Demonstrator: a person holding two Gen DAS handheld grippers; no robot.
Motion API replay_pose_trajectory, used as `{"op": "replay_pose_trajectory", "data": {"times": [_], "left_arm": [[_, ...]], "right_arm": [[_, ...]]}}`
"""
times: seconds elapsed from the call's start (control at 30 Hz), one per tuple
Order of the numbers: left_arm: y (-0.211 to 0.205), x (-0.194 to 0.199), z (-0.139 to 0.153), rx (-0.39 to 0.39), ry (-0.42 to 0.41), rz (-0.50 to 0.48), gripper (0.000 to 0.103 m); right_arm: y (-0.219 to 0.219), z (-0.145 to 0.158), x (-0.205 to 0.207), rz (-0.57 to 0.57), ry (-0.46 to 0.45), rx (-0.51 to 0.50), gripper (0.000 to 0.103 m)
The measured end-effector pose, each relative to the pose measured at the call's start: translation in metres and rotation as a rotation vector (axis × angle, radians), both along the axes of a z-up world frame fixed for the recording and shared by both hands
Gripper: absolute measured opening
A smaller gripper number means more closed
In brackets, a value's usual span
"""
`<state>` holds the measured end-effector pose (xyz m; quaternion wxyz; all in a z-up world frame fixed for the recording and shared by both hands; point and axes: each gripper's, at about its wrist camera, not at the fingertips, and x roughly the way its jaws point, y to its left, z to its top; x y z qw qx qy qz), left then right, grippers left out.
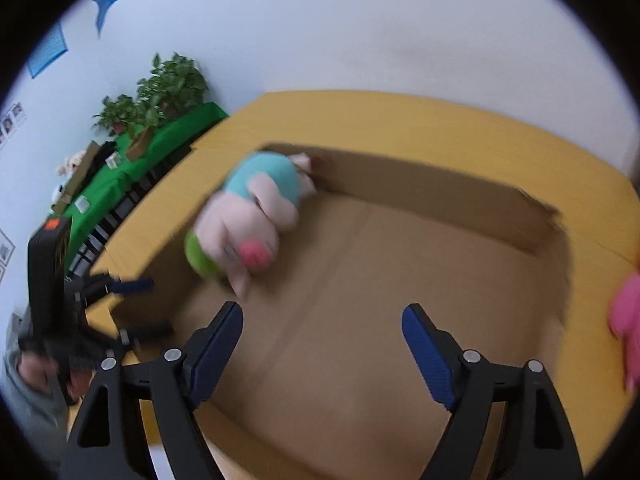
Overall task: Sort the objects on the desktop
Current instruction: 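Open both grippers to drop the plush pig into the box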
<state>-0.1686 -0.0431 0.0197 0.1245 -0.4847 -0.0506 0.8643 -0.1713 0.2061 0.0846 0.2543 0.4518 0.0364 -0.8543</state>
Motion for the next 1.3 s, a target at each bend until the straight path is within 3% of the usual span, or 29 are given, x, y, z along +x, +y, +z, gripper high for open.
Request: {"op": "replay_pose_trajectory", "data": {"times": [0.1,0.2,0.3,0.33,0.8,0.93,1.07,1.2,1.27,1.3], "left_arm": [[-0.003,0.011,0.003,-0.021,0.015,-0.007,0.092],[0.001,0.029,0.012,-0.063,0.032,-0.029,0.092],[0.006,0.03,0.005,-0.082,0.03,-0.039,0.092],[0.006,0.032,0.005,-0.078,0.024,-0.035,0.092],[0.003,0.082,0.009,-0.105,0.037,-0.013,0.092],[0.0,0.109,0.037,-0.07,0.156,0.009,0.092],[0.013,0.152,0.071,-0.088,0.328,0.012,0.103],[0.03,0.188,0.086,-0.11,0.428,-0.026,0.103],[0.036,0.199,0.086,-0.116,0.453,-0.03,0.103],[0.038,0.206,0.087,-0.112,0.467,-0.028,0.103]], "right_arm": [[0.043,-0.02,0.022,-0.083,-0.043,0.064,0.082],[0.074,-0.051,0.038,-0.14,-0.134,0.06,0.082],[0.088,-0.066,0.054,-0.189,-0.147,0.079,0.082],[0.089,-0.064,0.06,-0.189,-0.114,0.073,0.082],[0.089,-0.059,0.099,-0.213,-0.08,0.067,0.082],[0.084,-0.045,0.12,-0.215,-0.022,0.047,0.082],[0.074,-0.031,0.144,-0.202,0.07,0.054,0.082],[0.071,-0.02,0.172,-0.209,0.146,-0.008,0.082],[0.074,-0.013,0.188,-0.214,0.202,-0.06,0.072],[0.075,-0.013,0.195,-0.223,0.225,-0.063,0.044]]}}
